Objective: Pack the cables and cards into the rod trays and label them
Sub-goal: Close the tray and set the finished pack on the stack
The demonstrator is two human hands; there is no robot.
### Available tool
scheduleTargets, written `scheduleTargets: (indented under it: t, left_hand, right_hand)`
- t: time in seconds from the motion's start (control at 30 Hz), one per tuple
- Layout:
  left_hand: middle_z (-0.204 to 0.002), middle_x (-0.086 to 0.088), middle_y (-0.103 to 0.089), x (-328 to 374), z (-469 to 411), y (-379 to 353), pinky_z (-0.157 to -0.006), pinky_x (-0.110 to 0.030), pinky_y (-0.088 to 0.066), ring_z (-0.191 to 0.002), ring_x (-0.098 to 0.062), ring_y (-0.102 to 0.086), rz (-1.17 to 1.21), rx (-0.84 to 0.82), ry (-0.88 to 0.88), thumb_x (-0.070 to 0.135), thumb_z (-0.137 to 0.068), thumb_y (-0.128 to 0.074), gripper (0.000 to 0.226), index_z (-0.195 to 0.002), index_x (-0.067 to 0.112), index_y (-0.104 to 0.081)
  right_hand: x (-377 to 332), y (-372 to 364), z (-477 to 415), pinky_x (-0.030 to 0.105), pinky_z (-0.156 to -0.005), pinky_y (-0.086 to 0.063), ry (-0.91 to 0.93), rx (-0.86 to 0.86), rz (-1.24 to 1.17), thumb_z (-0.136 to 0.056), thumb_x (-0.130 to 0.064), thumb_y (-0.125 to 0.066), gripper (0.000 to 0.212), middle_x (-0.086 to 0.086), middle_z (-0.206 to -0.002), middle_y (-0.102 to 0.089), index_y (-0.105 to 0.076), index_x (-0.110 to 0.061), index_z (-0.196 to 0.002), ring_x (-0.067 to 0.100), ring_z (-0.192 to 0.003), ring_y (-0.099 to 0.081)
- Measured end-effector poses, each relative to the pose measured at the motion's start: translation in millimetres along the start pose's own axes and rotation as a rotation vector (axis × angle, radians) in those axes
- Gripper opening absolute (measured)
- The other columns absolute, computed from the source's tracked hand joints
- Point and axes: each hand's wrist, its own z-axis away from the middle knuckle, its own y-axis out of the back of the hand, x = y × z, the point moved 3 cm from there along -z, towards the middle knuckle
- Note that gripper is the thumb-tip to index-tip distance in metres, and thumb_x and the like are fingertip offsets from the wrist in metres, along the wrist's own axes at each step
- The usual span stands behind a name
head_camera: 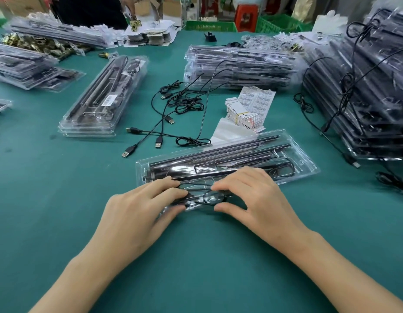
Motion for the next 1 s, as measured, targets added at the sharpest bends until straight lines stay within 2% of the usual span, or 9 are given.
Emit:
scheduleTargets:
  t: [0.1,0.23,0.33,0.37,0.47,0.57,0.7,0.83,1.0]
  left_hand:
    - [-0.116,0.018,-0.072,0.3,0.8,-1.2,-0.052,-0.017,-0.039,-0.104,-0.003,-0.071,-0.017,0.03,-0.008,0.04,-0.097,-0.057,0.022,-0.103,0.033,-0.077]
    - [-0.116,0.015,-0.073,1.3,2.7,-3.0,-0.053,-0.023,-0.051,-0.112,-0.004,-0.069,-0.015,0.088,-0.04,0.037,-0.098,-0.059,0.02,-0.102,0.03,-0.078]
    - [-0.118,0.012,-0.072,3.6,6.1,-1.7,-0.077,-0.031,-0.057,-0.118,-0.01,-0.067,-0.01,0.123,-0.037,0.033,-0.094,-0.067,0.015,-0.103,0.027,-0.078]
    - [-0.116,0.009,-0.071,5.8,11.3,-0.8,-0.084,-0.033,-0.053,-0.114,-0.015,-0.067,-0.034,0.149,-0.031,0.031,-0.093,-0.069,0.014,-0.102,0.025,-0.078]
    - [-0.101,0.004,-0.068,16.6,40.6,0.2,-0.08,-0.032,-0.047,-0.092,-0.022,-0.063,-0.068,0.227,0.014,0.028,-0.095,-0.065,0.015,-0.095,0.019,-0.077]
    - [-0.111,0.005,-0.072,29.9,64.4,-6.5,-0.093,-0.031,-0.049,-0.101,-0.019,-0.065,-0.074,0.168,0.072,0.032,-0.097,-0.058,0.029,-0.11,0.014,-0.078]
    - [-0.124,-0.003,-0.069,43.5,66.9,-11.3,-0.096,-0.038,-0.049,-0.111,-0.026,-0.067,-0.083,0.128,0.164,0.036,-0.093,-0.059,0.041,-0.121,0.01,-0.074]
    - [-0.132,-0.004,-0.067,48.7,63.6,-12.2,-0.098,-0.04,-0.048,-0.117,-0.027,-0.067,-0.088,0.129,0.177,0.034,-0.094,-0.056,0.045,-0.126,0.005,-0.071]
    - [-0.149,-0.011,-0.054,53.8,45.3,-18.5,-0.109,-0.042,-0.038,-0.138,-0.031,-0.05,-0.113,0.004,0.161,0.037,-0.097,-0.045,0.058,-0.139,-0.001,-0.057]
  right_hand:
    - [-5.3,-2.5,-8.5,0.033,-0.085,-0.045,-0.013,0.019,0.013,-0.087,-0.031,-0.08,0.021,-0.01,-0.094,-0.065,-0.073,-0.021,-0.103,0.013,-0.092,-0.055]
    - [-9.2,-5.1,-15.3,0.032,-0.073,-0.049,-0.026,0.019,0.013,-0.084,-0.028,-0.083,0.018,-0.006,-0.086,-0.059,-0.074,-0.02,-0.097,0.017,-0.084,-0.054]
    - [-9.8,-5.3,-14.9,0.031,-0.068,-0.048,-0.015,0.013,0.018,-0.083,-0.028,-0.084,0.016,-0.006,-0.084,-0.057,-0.075,-0.019,-0.092,0.017,-0.082,-0.052]
    - [-9.6,-5.5,-14.9,0.031,-0.066,-0.047,-0.007,0.012,0.023,-0.083,-0.027,-0.084,0.015,-0.006,-0.084,-0.057,-0.074,-0.018,-0.09,0.017,-0.081,-0.052]
    - [-8.0,-6.5,-17.6,0.032,-0.063,-0.047,0.023,0.002,0.027,-0.081,-0.025,-0.086,0.016,-0.006,-0.083,-0.057,-0.073,-0.017,-0.086,0.018,-0.079,-0.052]
    - [-5.1,-9.1,-18.9,0.032,-0.066,-0.049,0.029,-0.01,0.0,-0.082,-0.025,-0.085,0.016,-0.005,-0.093,-0.061,-0.071,-0.016,-0.085,0.018,-0.083,-0.054]
    - [-0.8,-14.6,-14.1,0.031,-0.088,-0.051,-0.021,-0.046,-0.162,-0.088,-0.022,-0.078,0.011,-0.004,-0.12,-0.067,-0.07,-0.015,-0.092,0.013,-0.106,-0.058]
    - [-1.5,-16.7,-11.4,0.033,-0.082,-0.052,-0.013,-0.016,-0.147,-0.09,-0.02,-0.077,0.01,-0.007,-0.11,-0.072,-0.07,-0.014,-0.094,0.019,-0.097,-0.06]
    - [-3.1,-15.6,-10.6,0.037,-0.076,-0.054,-0.003,0.008,-0.162,-0.092,-0.02,-0.074,0.011,-0.005,-0.102,-0.071,-0.068,-0.013,-0.098,0.021,-0.092,-0.061]
